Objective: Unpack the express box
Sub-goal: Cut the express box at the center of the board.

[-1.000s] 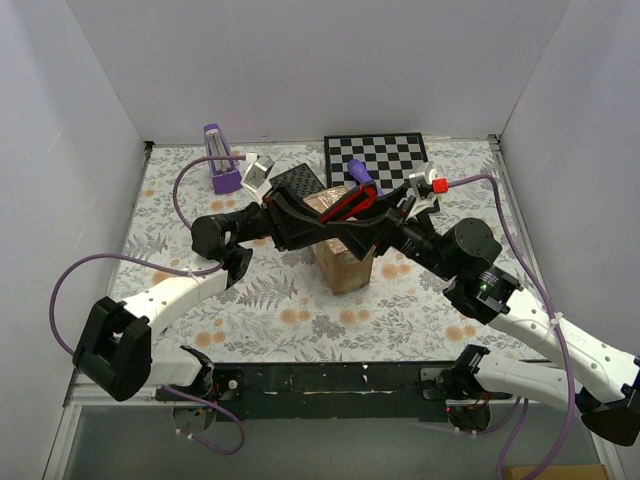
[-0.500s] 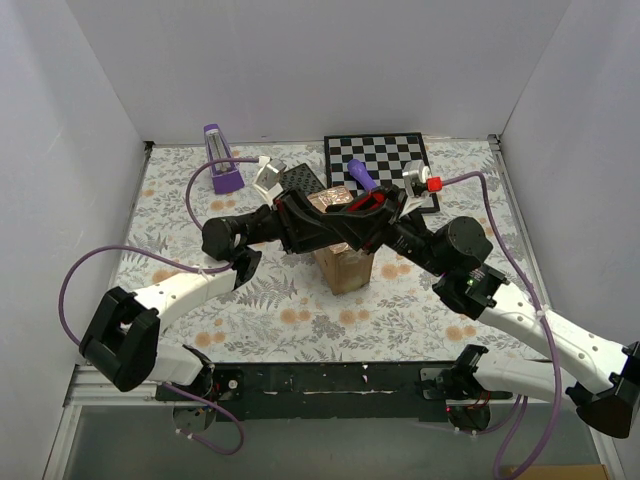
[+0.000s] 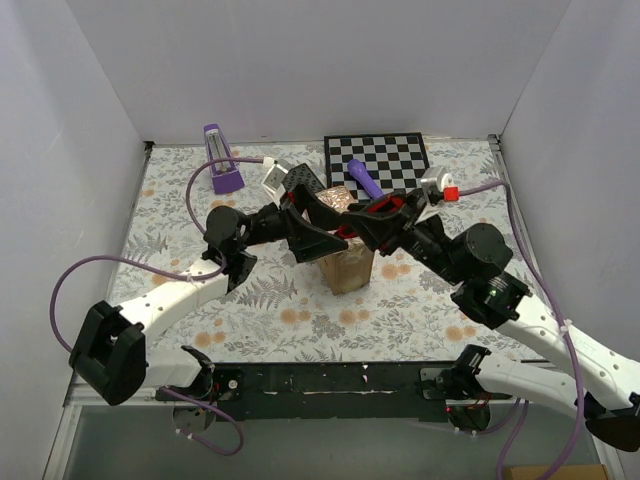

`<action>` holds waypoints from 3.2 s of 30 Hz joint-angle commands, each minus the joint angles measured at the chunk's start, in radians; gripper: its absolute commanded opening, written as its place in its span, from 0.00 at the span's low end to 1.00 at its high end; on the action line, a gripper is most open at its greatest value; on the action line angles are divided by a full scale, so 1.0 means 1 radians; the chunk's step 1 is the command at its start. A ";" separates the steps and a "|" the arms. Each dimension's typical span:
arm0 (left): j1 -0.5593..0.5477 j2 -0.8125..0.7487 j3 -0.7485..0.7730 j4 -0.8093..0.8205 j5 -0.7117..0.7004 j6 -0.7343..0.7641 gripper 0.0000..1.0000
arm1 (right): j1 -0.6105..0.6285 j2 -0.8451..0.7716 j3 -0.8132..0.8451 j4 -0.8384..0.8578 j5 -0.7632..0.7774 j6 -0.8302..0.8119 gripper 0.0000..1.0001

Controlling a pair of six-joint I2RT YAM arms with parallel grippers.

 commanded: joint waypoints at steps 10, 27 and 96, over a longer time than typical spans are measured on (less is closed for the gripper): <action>0.071 -0.189 0.104 -0.836 -0.604 0.469 0.98 | -0.001 -0.111 -0.066 -0.048 0.301 -0.234 0.01; 0.257 0.141 0.353 -1.095 -0.566 0.654 0.94 | 0.004 -0.083 -0.098 -0.007 0.366 -0.281 0.01; 0.261 0.213 0.164 -0.734 -0.238 0.636 0.00 | 0.004 -0.019 -0.127 0.024 0.335 -0.253 0.01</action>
